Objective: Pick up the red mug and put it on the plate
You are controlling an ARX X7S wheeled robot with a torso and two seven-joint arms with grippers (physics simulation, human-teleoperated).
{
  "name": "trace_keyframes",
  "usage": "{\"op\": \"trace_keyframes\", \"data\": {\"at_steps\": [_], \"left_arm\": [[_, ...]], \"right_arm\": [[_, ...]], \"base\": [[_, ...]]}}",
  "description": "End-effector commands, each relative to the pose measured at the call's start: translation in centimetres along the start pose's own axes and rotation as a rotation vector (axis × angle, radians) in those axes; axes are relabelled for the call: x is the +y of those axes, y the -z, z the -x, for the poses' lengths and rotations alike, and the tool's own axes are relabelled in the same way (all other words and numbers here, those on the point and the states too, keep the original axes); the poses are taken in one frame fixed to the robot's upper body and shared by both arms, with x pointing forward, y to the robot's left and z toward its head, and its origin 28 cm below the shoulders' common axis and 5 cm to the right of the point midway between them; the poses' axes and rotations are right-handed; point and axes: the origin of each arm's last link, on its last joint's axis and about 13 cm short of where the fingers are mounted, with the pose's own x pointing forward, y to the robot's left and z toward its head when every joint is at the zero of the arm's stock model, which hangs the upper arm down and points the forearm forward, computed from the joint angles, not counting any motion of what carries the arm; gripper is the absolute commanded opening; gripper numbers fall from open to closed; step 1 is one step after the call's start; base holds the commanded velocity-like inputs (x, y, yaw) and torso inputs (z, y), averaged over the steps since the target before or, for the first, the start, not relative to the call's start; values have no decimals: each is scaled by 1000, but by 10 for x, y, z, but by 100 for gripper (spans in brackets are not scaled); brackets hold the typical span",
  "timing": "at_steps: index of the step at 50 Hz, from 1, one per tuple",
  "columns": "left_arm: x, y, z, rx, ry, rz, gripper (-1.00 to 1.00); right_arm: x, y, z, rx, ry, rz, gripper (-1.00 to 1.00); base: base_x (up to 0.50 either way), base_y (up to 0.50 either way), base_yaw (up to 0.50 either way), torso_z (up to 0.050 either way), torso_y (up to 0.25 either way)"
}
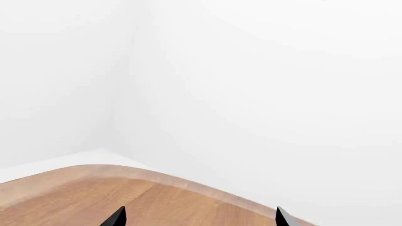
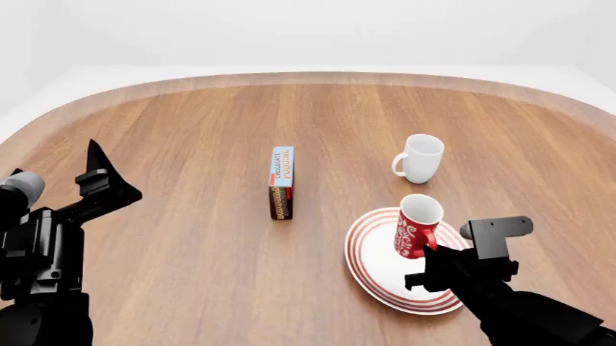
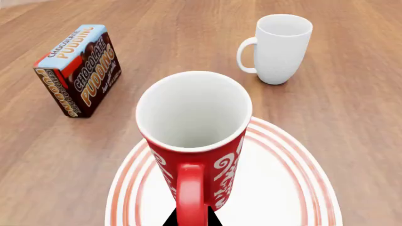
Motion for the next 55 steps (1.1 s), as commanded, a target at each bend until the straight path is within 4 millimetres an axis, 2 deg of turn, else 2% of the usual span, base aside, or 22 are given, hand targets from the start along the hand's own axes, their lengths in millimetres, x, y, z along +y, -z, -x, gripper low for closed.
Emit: {"op": "trace_keyframes", "data": {"at_steps": [1, 11, 42, 43, 49, 55], "left_arm": [[0, -3, -1, -5, -2, 4, 100], [0, -5, 0, -8, -1, 5, 100], [2, -8, 2, -12, 6, 13, 100], [2, -8, 2, -12, 6, 13, 100], [2, -9, 3, -14, 8, 15, 100], [2, -10, 3, -15, 6, 17, 100]], "right_arm": [[-1, 1, -16, 11, -7, 1, -100], [-2, 16, -23, 56, -10, -11, -100], [-4, 10, -28, 49, 26, -18, -100], [-4, 10, -29, 50, 28, -16, 100], [-4, 11, -29, 42, 34, -22, 100], [-1, 12, -19, 23, 21, -17, 100]], "base": [[0, 0, 0, 0, 0], [0, 0, 0, 0, 0], [0, 0, 0, 0, 0], [0, 0, 0, 0, 0], [0, 0, 0, 0, 0], [0, 0, 0, 0, 0]]}}
